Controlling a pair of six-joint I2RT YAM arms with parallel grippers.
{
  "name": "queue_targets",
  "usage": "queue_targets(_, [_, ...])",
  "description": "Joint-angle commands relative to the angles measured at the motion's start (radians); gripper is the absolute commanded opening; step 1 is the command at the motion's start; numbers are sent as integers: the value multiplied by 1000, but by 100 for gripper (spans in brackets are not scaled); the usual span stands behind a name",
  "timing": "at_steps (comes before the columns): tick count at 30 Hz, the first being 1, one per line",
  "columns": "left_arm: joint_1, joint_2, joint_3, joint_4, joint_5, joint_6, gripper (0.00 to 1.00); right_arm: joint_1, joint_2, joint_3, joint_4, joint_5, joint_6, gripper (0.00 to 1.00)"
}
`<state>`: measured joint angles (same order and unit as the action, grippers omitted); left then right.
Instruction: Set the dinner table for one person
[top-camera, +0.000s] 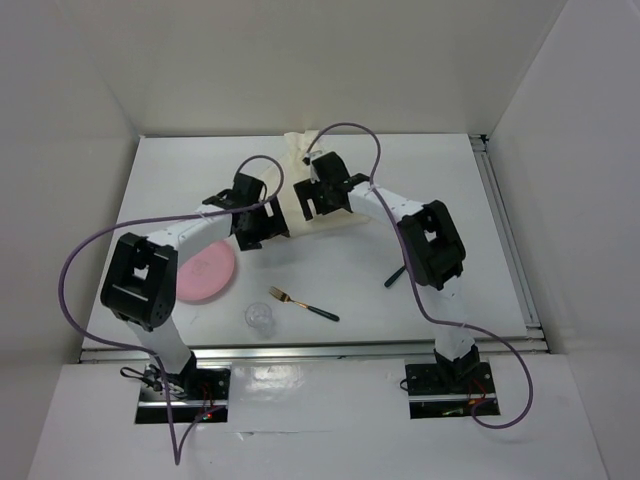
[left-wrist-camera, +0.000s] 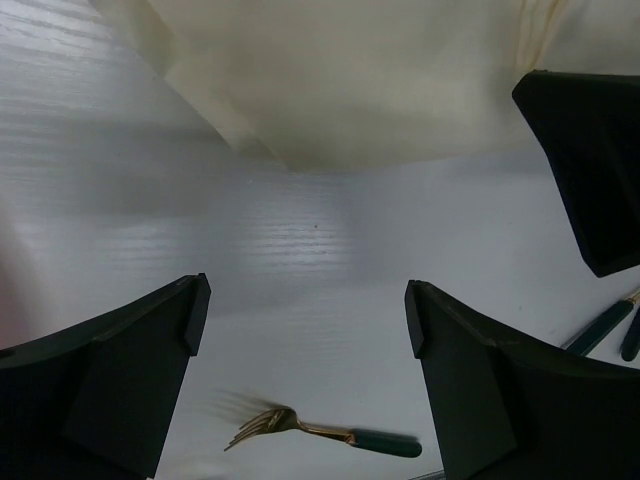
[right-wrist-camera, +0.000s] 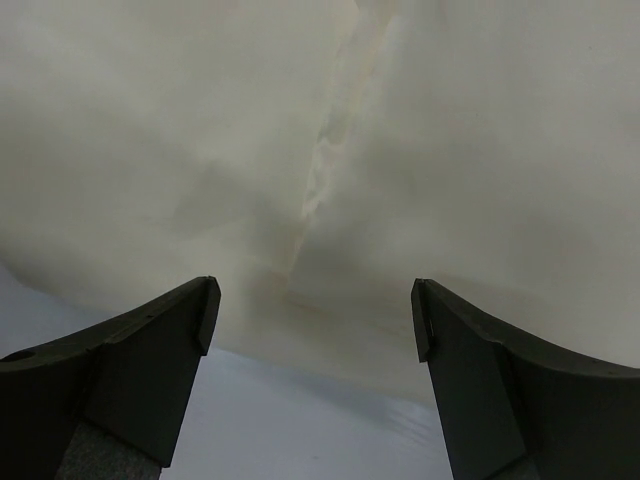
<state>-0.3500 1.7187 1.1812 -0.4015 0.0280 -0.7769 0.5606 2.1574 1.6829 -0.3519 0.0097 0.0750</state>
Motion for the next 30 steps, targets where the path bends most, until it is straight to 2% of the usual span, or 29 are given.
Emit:
queue_targets(1, [29, 24, -11, 68, 47, -122, 99, 13, 45, 89, 59, 10, -38, 89])
queue_targets(2, [39, 38, -11, 69, 47, -131, 99, 22, 73, 98, 59, 30, -38, 89])
queue_targets(8, [57, 128, 35, 92, 69, -163, 97, 33, 121, 123, 39, 144, -47, 73])
queue_targets(12, [66, 188, 54, 107, 78, -173, 97, 33, 130, 113, 39, 162, -38, 58])
queue_targets(13, [66, 199, 69, 98, 78, -173, 97, 33, 130, 113, 39, 177, -28, 48])
queue_targets(15, [66, 212, 69, 107, 78, -173, 95, 33, 121, 113, 39, 177, -27, 38])
queue_targets(17, [66, 223, 90, 107, 78, -173, 84, 33, 107, 123, 39, 177, -17, 26])
queue_targets(18, [66, 223, 90, 107, 78, -173, 75, 33, 88, 123, 30, 177, -17, 14])
queue_targets(19, [66, 234, 100, 107, 78, -173, 66, 33, 79, 132, 21, 168, -17, 9])
queue_targets(20, [75, 234, 112, 107, 78, -173, 44, 33, 70, 132, 21, 159, -17, 5])
queue_targets(21, [75, 234, 121, 92, 78, -173, 29, 33, 61, 145, 7, 159, -8, 1])
queue_targets(23, [88, 243, 144, 69, 87, -163, 5, 33, 29, 159, -7, 150, -7, 0])
queue_targets(24, [98, 243, 144, 60, 87, -154, 0, 33, 16, 159, -16, 150, -7, 0])
queue_targets(30, [143, 194, 256, -47, 78, -70, 0, -14, -105, 179, -50, 89, 11, 0])
